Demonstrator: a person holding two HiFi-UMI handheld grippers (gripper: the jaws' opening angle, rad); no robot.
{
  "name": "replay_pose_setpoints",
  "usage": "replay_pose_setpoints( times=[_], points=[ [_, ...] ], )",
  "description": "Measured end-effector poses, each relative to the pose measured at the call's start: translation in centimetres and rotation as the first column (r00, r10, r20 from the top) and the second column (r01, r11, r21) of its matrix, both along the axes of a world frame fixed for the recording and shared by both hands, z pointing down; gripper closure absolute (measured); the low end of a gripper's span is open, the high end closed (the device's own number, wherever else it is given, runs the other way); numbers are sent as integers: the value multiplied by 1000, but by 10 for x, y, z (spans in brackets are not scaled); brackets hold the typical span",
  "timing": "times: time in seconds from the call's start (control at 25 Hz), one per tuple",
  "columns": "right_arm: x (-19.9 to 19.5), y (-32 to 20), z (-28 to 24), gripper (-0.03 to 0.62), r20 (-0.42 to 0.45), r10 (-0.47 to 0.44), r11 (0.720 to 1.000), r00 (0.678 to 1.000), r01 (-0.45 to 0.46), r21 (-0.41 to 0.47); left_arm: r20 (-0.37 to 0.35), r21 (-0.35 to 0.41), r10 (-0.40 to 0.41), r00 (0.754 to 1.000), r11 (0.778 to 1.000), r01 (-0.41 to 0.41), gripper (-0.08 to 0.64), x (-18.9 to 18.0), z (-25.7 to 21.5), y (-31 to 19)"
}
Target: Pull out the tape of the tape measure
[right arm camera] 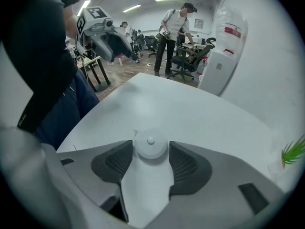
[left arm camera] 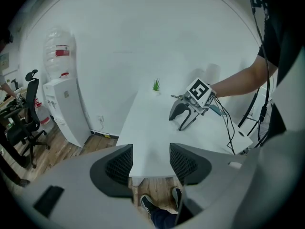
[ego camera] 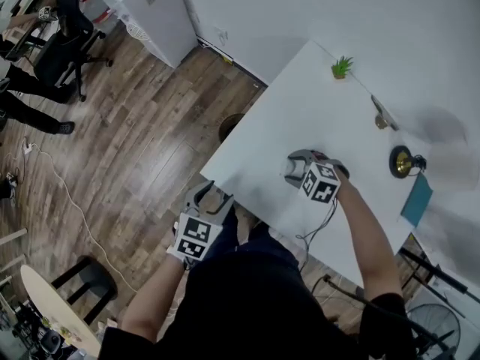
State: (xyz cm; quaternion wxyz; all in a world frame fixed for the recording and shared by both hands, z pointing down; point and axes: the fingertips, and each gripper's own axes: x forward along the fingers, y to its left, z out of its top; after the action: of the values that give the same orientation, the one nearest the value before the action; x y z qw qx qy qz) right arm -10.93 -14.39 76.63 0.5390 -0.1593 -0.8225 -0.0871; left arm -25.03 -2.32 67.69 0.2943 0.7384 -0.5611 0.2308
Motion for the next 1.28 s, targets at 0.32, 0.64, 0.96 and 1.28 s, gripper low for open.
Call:
replay_pose_setpoints(
  times=[0.32,0.64,0.96,1.28],
  points=[
    [-3,8,-3,374,18,92,995,996,-91,-41,-11,13,34,999,999,-34,322,12,-7,-1],
    [-17,3,-53,376,210,469,882,858,-444,-156,-6,83,113,994,990,-112,339,21,-29,-19],
    [5,-2,-140,376,359,647,756,673,-628,-186,52,225,281,958,932,-286,417,47,-84,-58],
    [39,-8,-234,377,543,710,606,448,-782,-147,87,417,467,880,785,-458,446,97,-171,-92]
  ],
)
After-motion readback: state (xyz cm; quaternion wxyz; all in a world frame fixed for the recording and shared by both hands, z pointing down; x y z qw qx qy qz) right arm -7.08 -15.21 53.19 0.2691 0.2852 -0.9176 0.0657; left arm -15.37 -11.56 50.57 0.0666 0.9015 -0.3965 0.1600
